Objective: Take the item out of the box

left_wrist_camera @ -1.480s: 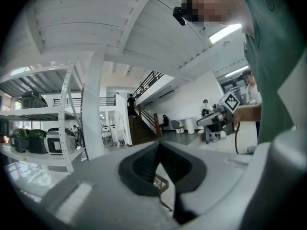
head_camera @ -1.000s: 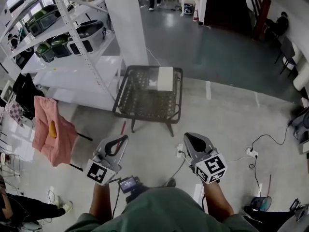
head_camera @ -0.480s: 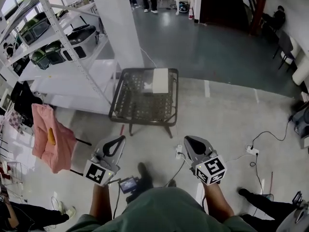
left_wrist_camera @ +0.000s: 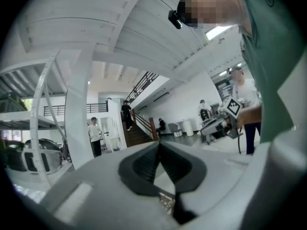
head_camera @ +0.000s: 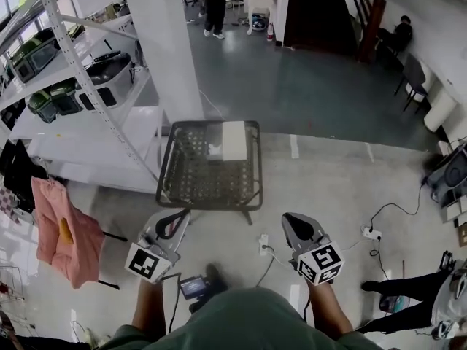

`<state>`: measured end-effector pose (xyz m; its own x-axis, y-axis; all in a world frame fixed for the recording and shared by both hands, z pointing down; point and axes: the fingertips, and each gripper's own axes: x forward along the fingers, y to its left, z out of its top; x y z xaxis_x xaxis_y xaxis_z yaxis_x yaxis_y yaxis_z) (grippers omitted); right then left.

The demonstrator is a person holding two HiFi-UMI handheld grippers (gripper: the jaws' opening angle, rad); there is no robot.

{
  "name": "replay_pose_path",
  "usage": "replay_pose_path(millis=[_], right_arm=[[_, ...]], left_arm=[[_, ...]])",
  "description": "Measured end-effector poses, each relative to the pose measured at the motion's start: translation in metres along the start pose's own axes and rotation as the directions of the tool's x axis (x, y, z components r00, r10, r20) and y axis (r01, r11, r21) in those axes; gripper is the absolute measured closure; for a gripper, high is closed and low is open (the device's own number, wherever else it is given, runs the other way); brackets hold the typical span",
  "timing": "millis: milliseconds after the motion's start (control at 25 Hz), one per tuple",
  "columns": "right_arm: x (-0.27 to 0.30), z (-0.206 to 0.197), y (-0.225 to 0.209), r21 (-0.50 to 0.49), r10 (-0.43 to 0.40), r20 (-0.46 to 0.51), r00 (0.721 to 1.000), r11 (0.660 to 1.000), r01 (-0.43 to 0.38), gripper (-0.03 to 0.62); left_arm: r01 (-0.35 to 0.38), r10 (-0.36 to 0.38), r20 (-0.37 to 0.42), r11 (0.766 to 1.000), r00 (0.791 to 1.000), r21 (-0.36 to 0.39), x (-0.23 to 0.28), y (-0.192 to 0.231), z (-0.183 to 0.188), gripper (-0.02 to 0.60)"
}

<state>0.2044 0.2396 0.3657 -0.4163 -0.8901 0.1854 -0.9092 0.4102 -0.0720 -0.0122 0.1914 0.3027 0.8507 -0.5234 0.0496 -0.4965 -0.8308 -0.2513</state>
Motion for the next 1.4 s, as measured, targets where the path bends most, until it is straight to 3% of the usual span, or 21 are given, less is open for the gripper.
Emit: replay_pose_path(millis=[360, 760, 1400], right_arm=[[0.102, 0.037, 0.033, -0.013, -0.046, -0.007, 0.999, 0.999, 0.046, 0.589], [0.184, 0.044, 0.071, -0.030, -0.084, -0.048, 0.995, 0.996, 0.083, 0.589], [0.268, 0.064, 0.086, -0.075, 0.019, -0.068, 0.997, 0.997, -0.025, 0.589]], left_arm=[[0.047, -0.046, 0.024, 0.998, 0.999, -0.034, -0.006, 0.114, -0.025, 0.580], [0.071, -0.066, 0.066, 0.995, 0.996, -0.066, -0.032, 0.202, -0.058, 0.580], [-0.035, 0.040, 0.032, 0.991, 0.999, -0.127, -0.061, 0.256, -0.098, 0.580]])
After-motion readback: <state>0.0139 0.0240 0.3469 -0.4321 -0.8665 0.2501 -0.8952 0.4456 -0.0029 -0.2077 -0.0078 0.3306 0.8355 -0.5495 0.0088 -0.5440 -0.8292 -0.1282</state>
